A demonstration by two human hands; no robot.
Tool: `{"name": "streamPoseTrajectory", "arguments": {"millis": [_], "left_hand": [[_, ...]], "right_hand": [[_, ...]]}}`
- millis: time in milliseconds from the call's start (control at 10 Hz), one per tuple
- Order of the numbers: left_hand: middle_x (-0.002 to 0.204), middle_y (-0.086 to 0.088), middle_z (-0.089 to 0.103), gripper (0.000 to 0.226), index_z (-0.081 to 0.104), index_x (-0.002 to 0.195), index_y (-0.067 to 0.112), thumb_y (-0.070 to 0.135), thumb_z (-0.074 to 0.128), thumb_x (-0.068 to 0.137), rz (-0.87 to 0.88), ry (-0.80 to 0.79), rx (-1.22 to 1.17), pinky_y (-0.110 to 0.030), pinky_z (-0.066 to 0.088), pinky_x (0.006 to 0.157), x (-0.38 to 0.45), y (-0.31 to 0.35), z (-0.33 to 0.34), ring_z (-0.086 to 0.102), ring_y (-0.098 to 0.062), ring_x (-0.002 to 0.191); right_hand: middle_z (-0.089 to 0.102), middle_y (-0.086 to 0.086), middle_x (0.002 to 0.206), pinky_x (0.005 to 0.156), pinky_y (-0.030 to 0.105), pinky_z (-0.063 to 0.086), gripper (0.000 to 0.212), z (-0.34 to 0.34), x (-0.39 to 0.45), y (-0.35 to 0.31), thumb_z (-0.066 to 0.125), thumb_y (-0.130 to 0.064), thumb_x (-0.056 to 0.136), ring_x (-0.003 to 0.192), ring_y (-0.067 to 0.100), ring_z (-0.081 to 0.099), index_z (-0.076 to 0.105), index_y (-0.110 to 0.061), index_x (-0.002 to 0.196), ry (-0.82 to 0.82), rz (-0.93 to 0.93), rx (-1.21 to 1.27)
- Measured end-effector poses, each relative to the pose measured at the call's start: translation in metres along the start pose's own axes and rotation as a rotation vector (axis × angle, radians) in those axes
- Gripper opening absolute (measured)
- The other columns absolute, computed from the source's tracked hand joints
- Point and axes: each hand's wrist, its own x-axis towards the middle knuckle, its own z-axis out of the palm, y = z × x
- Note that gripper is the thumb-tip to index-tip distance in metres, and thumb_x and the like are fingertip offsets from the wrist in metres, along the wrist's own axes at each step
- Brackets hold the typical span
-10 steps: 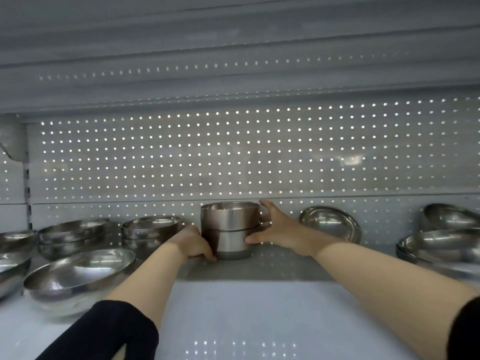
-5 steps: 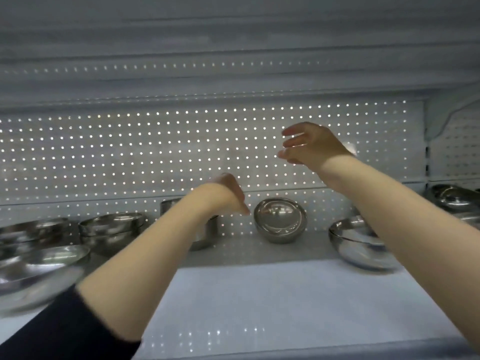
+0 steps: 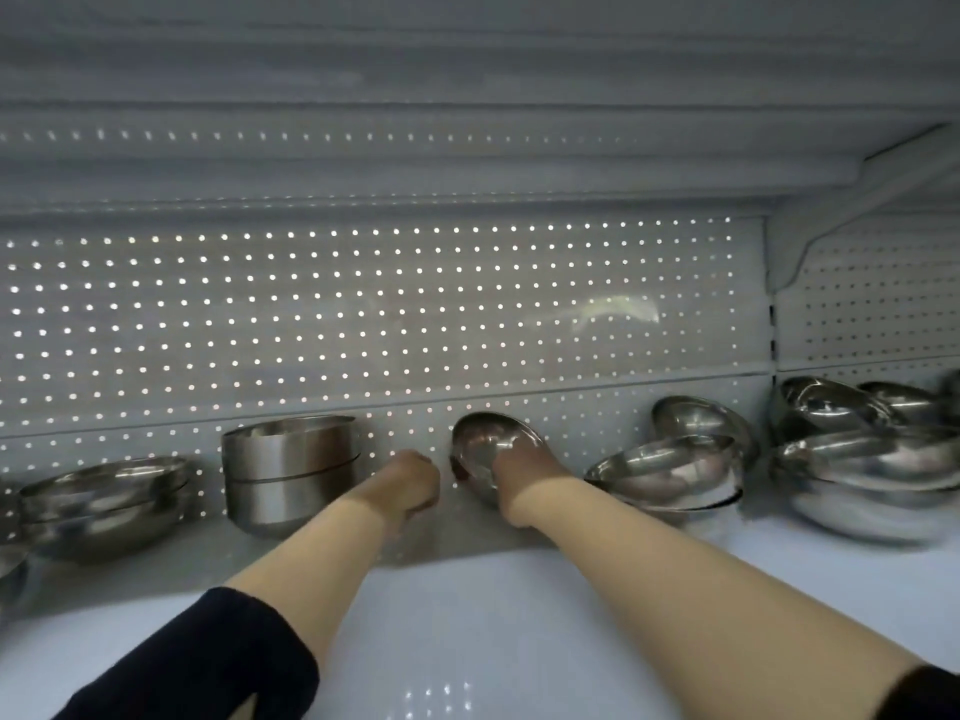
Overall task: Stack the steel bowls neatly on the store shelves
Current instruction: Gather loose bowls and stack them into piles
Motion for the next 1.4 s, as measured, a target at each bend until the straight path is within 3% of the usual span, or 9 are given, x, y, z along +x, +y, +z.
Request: {"name": "streamPoseTrajectory", "arguments": {"millis": [100, 200, 400, 600, 700, 800, 900, 1100, 1400], "left_hand": [[0.086, -0.011, 0.051, 0.026, 0.056, 0.083, -0.001, -0.020, 0.037, 0.084, 0.011, -0.096, -0.143, -0.026, 0.048, 0.073, 0.001, 0.001, 0.007, 0.052, -0.021, 0.081], [0.074, -0.010, 0.050, 0.034, 0.053, 0.073, -0.004, -0.028, 0.029, 0.079, 0.026, -0.180, -0.280, -0.015, 0.047, 0.053, 0.002, 0.000, 0.012, 0.049, -0.017, 0.070], [0.081, -0.011, 0.051, 0.037, 0.054, 0.088, -0.007, -0.030, 0.027, 0.078, 0.052, -0.201, -0.323, -0.017, 0.049, 0.061, -0.002, -0.001, 0.006, 0.051, -0.017, 0.075], [0.099, -0.014, 0.063, 0.030, 0.062, 0.108, -0.002, -0.010, 0.050, 0.081, 0.100, -0.004, 0.127, -0.032, 0.049, 0.084, -0.023, 0.010, -0.009, 0.059, -0.024, 0.098], [0.096, -0.010, 0.068, 0.031, 0.063, 0.114, 0.003, 0.001, 0.057, 0.083, 0.166, 0.076, 0.264, -0.017, 0.049, 0.067, -0.050, 0.016, -0.036, 0.064, -0.021, 0.086], [0.084, -0.004, 0.062, 0.023, 0.067, 0.097, 0.009, -0.004, 0.060, 0.079, 0.260, 0.080, 0.133, -0.017, 0.045, 0.064, -0.093, 0.009, -0.073, 0.054, -0.017, 0.075], [0.090, -0.005, 0.066, 0.023, 0.063, 0.093, 0.010, -0.007, 0.062, 0.078, 0.260, 0.097, 0.025, -0.021, 0.045, 0.071, -0.139, -0.011, -0.110, 0.059, -0.016, 0.082], [0.106, -0.012, 0.071, 0.029, 0.067, 0.099, 0.002, -0.015, 0.058, 0.078, 0.169, 0.155, -0.062, -0.034, 0.047, 0.095, -0.190, -0.054, -0.156, 0.065, -0.022, 0.098], [0.081, -0.014, 0.069, 0.035, 0.064, 0.096, 0.002, -0.022, 0.058, 0.072, 0.008, 0.157, -0.152, -0.033, 0.054, 0.074, -0.189, -0.087, -0.176, 0.063, -0.023, 0.072]], "right_hand": [[0.049, 0.017, 0.135, 0.103, 0.032, 0.039, 0.044, 0.002, -0.002, 0.003, 0.055, -0.002, 0.087, 0.126, 0.031, 0.046, 0.049, -0.001, 0.130, 0.013, -0.016, 0.065], [0.051, 0.019, 0.133, 0.099, 0.034, 0.040, 0.037, 0.001, -0.005, 0.004, 0.047, -0.002, 0.091, 0.124, 0.033, 0.047, 0.049, 0.001, 0.129, 0.034, -0.016, 0.114], [0.052, 0.021, 0.131, 0.096, 0.037, 0.039, 0.033, -0.007, -0.009, 0.000, 0.039, -0.006, 0.096, 0.120, 0.035, 0.049, 0.050, 0.001, 0.127, 0.067, -0.013, 0.170], [0.058, 0.017, 0.121, 0.075, 0.031, 0.041, 0.032, -0.026, -0.018, -0.016, 0.048, -0.001, 0.089, 0.107, 0.033, 0.058, 0.056, -0.002, 0.119, 0.069, -0.039, -0.032], [0.059, 0.013, 0.120, 0.072, 0.030, 0.042, 0.032, -0.050, -0.034, -0.040, 0.055, -0.004, 0.087, 0.105, 0.031, 0.060, 0.058, -0.007, 0.119, 0.040, -0.095, -0.161], [0.060, 0.012, 0.114, 0.068, 0.027, 0.038, 0.027, -0.064, -0.067, -0.064, 0.052, -0.004, 0.089, 0.093, 0.029, 0.059, 0.059, -0.010, 0.115, 0.155, -0.275, -0.218], [0.058, 0.011, 0.105, 0.057, 0.027, 0.034, 0.029, -0.066, -0.107, -0.089, 0.051, 0.000, 0.087, 0.081, 0.027, 0.051, 0.059, -0.011, 0.113, 0.225, -0.429, -0.202], [0.062, 0.011, 0.101, 0.062, 0.029, 0.033, 0.034, -0.048, -0.141, -0.143, 0.048, 0.009, 0.080, 0.083, 0.027, 0.055, 0.061, -0.007, 0.106, 0.302, -0.630, -0.179], [0.061, 0.014, 0.104, 0.067, 0.033, 0.038, 0.028, -0.029, -0.153, -0.177, 0.047, 0.008, 0.083, 0.096, 0.033, 0.058, 0.057, -0.007, 0.104, 0.287, -0.690, -0.182]]}}
